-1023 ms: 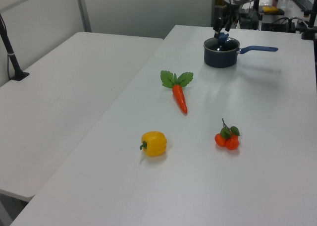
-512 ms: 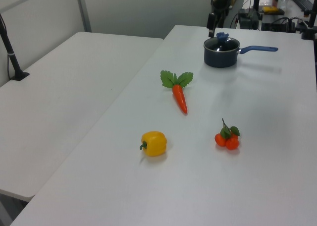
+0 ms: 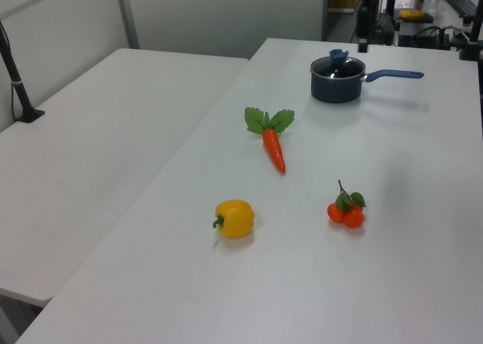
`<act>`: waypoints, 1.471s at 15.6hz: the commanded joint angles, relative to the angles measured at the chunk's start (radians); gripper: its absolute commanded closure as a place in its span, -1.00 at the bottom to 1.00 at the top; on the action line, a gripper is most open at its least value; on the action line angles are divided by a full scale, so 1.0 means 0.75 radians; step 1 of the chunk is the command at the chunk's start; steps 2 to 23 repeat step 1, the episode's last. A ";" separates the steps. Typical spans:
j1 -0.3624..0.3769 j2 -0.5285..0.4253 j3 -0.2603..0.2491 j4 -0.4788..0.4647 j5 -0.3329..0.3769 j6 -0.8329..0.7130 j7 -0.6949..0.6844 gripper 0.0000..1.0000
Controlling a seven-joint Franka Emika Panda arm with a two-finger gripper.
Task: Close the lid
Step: 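Open the gripper and raise it off the lid knob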
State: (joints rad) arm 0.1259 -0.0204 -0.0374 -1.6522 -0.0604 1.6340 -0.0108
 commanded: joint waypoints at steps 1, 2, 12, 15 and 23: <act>-0.010 -0.106 -0.028 -0.137 -0.010 0.012 0.014 -1.00; -0.010 -0.106 -0.028 -0.137 -0.010 0.012 0.014 -1.00; -0.010 -0.106 -0.028 -0.137 -0.010 0.012 0.014 -1.00; -0.010 -0.106 -0.028 -0.137 -0.010 0.012 0.014 -1.00; -0.010 -0.106 -0.028 -0.137 -0.010 0.012 0.014 -1.00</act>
